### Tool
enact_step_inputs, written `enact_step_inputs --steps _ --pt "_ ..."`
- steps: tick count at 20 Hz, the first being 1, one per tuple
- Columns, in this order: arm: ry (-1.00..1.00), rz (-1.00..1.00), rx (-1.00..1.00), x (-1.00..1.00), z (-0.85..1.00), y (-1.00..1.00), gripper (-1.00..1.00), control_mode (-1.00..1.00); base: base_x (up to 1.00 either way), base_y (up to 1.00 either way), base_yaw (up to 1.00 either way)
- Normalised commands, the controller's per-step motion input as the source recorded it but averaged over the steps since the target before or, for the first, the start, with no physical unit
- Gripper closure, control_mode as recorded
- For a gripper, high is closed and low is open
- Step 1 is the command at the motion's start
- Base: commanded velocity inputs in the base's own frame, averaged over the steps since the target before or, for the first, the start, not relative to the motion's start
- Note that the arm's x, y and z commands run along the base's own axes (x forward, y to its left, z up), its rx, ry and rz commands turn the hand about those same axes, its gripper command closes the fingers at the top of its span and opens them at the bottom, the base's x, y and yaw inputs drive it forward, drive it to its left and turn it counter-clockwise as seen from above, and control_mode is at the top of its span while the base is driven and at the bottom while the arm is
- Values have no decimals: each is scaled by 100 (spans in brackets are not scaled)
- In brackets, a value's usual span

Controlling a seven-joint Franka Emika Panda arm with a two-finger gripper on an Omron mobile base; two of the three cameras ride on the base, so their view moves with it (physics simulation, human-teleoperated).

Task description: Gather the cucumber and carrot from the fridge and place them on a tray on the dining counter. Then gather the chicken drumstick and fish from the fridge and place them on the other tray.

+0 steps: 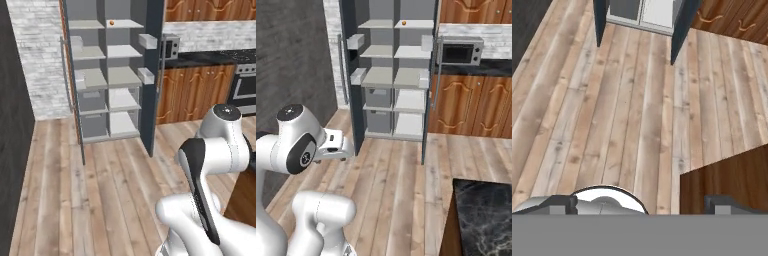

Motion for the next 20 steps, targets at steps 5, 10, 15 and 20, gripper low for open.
enact_step_inputs --steps 5,10,15,20 --pt "0 0 0 0 0 0 -100 100 88 -3 8" --pt "0 0 0 0 0 0 -100 100 99 -1 4" --pt "0 0 0 0 0 0 -100 100 96 -2 0" --pt "0 0 0 0 0 0 -100 100 96 -4 0"
